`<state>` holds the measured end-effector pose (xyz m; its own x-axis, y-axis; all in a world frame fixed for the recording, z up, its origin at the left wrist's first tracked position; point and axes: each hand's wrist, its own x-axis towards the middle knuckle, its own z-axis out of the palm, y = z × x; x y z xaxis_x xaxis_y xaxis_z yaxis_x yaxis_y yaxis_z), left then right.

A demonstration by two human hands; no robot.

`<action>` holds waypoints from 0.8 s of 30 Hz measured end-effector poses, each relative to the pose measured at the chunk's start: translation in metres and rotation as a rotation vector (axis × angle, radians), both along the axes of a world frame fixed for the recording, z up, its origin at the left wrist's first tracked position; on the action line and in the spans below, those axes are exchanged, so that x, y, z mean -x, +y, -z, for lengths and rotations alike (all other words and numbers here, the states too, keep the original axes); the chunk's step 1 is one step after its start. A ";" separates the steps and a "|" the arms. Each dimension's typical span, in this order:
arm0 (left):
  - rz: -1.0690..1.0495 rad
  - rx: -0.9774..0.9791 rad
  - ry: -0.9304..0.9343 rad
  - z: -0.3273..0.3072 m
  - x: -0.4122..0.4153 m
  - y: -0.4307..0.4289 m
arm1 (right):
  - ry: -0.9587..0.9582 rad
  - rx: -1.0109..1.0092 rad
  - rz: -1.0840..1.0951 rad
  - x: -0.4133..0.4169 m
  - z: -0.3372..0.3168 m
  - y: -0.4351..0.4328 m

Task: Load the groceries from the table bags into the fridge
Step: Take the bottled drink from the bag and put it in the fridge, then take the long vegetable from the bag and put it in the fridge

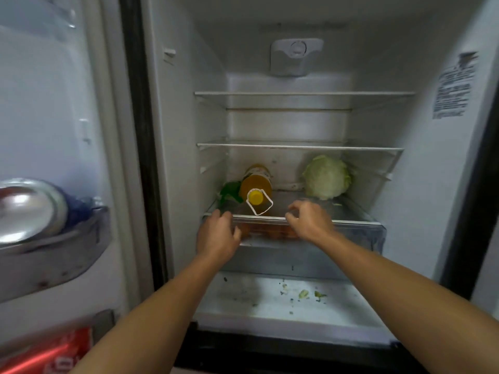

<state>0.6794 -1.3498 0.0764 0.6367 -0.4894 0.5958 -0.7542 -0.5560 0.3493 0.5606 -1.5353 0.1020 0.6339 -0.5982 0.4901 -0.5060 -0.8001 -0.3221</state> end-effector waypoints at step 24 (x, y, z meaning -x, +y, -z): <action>-0.462 -0.456 0.196 0.153 0.289 0.461 | 0.350 0.237 -0.830 0.162 0.155 0.430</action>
